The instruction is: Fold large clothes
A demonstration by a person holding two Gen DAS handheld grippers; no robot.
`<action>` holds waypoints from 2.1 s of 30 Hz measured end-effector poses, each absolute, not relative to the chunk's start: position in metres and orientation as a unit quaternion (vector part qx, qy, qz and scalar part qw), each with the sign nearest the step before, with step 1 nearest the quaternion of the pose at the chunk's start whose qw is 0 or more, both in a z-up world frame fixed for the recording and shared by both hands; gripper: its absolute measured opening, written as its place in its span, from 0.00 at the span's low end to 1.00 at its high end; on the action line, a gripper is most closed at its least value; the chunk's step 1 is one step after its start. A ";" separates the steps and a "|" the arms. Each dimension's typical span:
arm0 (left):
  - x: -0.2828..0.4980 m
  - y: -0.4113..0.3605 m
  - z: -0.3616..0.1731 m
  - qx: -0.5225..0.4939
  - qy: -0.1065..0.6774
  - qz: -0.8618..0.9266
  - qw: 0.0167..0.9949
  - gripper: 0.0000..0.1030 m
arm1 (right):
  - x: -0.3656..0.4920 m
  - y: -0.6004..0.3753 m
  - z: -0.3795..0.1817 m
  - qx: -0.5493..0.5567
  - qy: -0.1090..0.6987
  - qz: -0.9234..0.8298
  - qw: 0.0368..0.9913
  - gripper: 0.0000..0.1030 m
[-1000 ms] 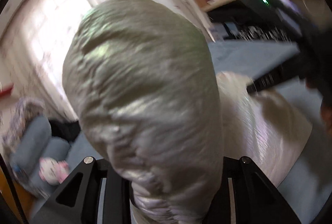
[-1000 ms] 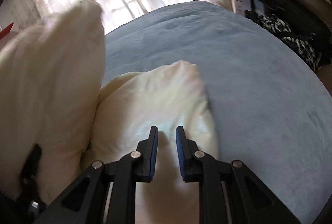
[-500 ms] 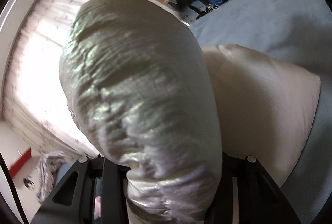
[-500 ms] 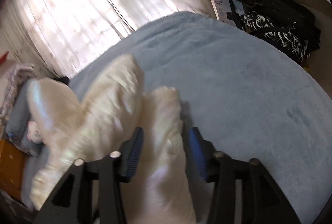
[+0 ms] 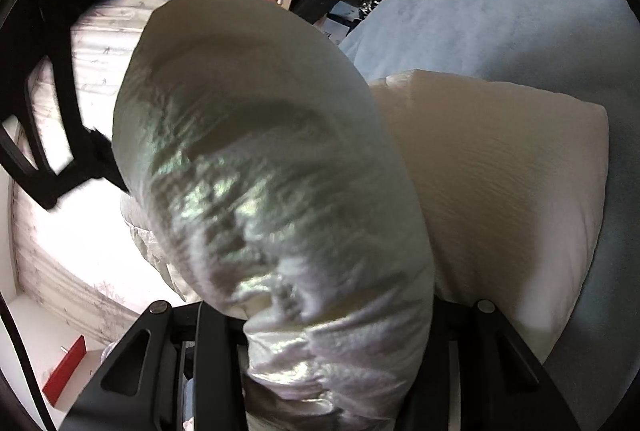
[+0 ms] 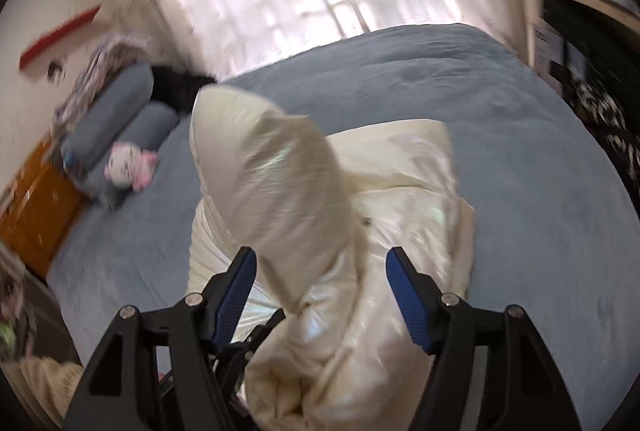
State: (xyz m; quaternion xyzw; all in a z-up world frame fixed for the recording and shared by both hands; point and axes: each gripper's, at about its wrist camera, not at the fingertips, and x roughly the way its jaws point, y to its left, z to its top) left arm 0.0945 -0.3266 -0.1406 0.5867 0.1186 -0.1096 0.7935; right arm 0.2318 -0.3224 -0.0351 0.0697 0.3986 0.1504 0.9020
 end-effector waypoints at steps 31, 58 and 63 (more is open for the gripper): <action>0.207 -0.130 0.039 0.073 0.387 -0.258 0.882 0.53 | 0.241 -0.378 -0.096 0.136 0.407 0.084 0.899 0.17; 0.258 -0.141 -0.079 0.092 0.396 -0.136 0.904 0.55 | 0.266 -0.381 -0.172 0.218 0.387 0.090 0.891 0.20; 0.264 -0.138 -0.090 0.085 0.392 -0.133 0.906 0.55 | 0.269 -0.372 -0.176 0.206 0.383 0.081 0.897 0.20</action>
